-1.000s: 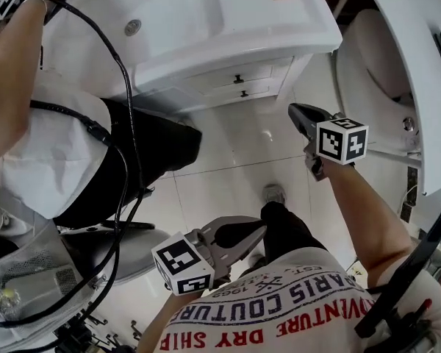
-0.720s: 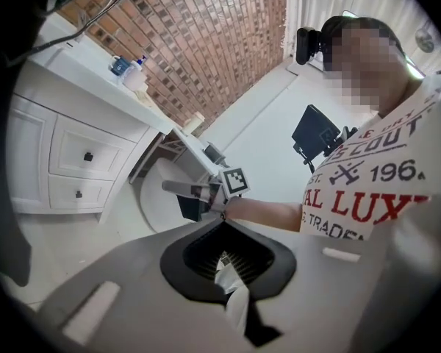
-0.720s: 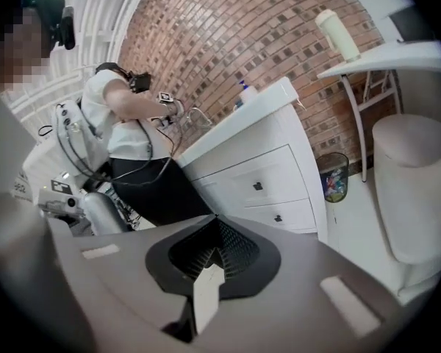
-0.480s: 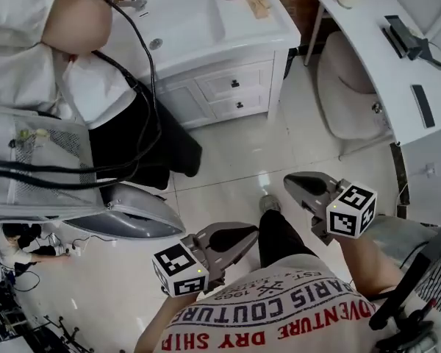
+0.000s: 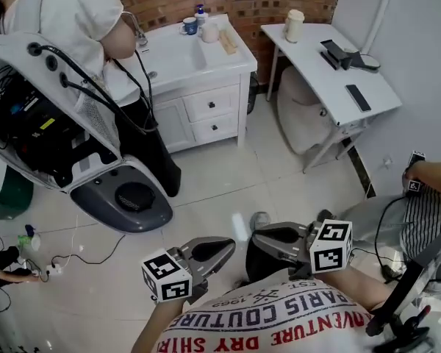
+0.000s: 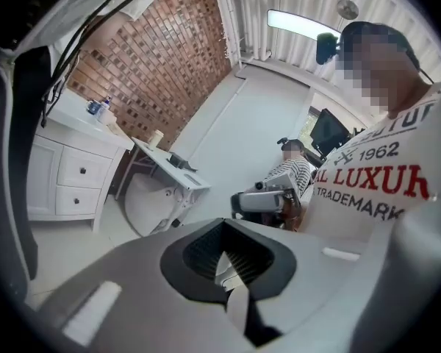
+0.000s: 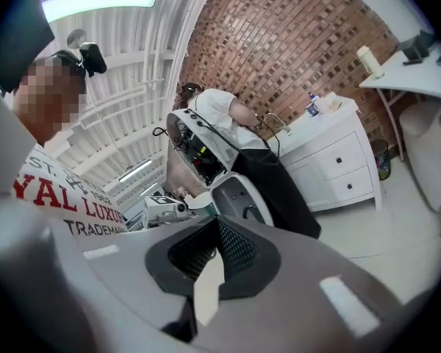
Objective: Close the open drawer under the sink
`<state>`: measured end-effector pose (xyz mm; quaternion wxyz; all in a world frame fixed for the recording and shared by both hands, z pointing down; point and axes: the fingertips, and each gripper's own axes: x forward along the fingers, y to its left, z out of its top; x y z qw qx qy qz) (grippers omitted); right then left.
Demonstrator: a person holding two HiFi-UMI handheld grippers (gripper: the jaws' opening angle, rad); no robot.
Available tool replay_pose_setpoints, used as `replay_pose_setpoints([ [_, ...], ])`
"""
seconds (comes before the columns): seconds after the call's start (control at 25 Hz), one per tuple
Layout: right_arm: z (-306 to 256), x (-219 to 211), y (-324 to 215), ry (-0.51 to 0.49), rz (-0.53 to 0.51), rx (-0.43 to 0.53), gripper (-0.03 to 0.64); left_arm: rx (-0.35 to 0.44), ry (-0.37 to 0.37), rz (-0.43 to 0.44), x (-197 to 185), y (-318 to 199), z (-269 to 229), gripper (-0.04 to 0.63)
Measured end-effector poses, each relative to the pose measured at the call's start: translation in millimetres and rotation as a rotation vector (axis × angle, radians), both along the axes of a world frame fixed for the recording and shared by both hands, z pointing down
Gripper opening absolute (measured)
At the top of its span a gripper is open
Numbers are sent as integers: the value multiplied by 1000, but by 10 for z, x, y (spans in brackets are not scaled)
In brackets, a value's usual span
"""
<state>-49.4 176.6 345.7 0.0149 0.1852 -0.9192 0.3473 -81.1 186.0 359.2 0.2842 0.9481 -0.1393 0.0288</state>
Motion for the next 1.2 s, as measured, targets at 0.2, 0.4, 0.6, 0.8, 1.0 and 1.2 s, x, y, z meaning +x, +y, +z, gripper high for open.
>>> replay_pose_setpoints([
  [0.2,-338,-12,546,38,-27,61,8,18,53,-7,29,513,-244,-17],
  [0.4,-465,196,648,10,-35,70,7,22,22,-36,191,653,-366,-17],
  [0.6,-376,334,699,-10,-58,48,7,10,8,-74,310,703,-408,-17],
  [0.8,-289,458,753,-12,-66,31,7,-10,2,-81,430,769,-408,-17],
  [1.0,-310,500,808,-18,-69,31,8,-11,-8,-82,472,833,-437,-17],
  [1.2,-314,519,842,-17,-66,38,7,-3,-8,-83,499,850,-473,-17],
])
